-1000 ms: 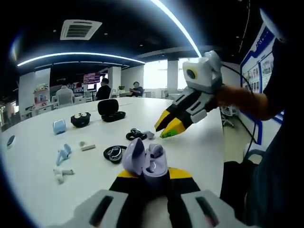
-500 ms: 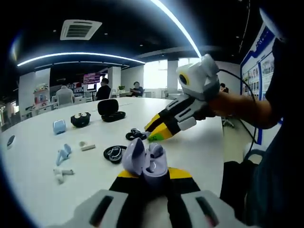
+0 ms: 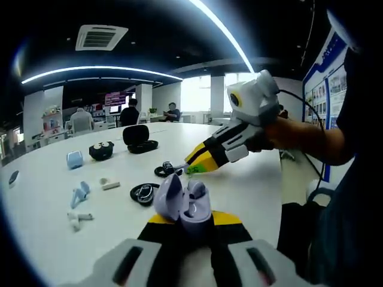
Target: Pick up the earbuds from the table and place the earbuds into the earbud case
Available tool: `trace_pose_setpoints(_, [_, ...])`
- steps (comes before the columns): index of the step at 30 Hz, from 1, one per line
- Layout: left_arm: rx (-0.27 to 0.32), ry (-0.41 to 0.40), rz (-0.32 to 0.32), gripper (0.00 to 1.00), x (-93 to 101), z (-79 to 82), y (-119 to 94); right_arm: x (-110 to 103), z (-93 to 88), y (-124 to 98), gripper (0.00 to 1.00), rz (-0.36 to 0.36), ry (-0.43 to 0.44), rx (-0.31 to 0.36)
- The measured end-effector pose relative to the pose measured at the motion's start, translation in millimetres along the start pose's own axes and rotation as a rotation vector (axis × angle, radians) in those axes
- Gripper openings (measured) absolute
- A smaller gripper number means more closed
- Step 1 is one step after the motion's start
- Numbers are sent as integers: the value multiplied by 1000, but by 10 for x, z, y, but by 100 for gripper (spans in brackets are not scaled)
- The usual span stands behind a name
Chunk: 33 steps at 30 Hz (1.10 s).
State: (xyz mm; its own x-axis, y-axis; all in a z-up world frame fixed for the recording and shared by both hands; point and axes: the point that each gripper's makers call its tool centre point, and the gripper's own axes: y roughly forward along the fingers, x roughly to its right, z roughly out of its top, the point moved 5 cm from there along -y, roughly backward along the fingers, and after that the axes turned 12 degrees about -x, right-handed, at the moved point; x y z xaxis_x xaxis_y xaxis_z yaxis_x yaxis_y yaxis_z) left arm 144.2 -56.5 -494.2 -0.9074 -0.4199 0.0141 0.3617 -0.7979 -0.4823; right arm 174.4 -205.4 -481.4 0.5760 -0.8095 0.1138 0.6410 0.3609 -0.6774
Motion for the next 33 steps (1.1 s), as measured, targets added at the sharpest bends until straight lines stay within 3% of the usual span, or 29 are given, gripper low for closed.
trace_pose_setpoints(12, [-2, -3, 3, 19, 4, 4, 3, -78, -46, -104, 5, 32, 7, 22])
trace_pose_setpoints(21, [-2, -4, 3, 19, 1, 6, 8, -50, -79, -5, 14, 29, -34, 15])
trace_pose_setpoints(24, [-2, -4, 2, 19, -1, 6, 9, -11, -64, 18, 17, 33, -16, 31])
trace_pose_setpoints(33, [-2, -4, 0, 19, -8, 11, 19, -86, -82, 32, 12, 57, 72, 61])
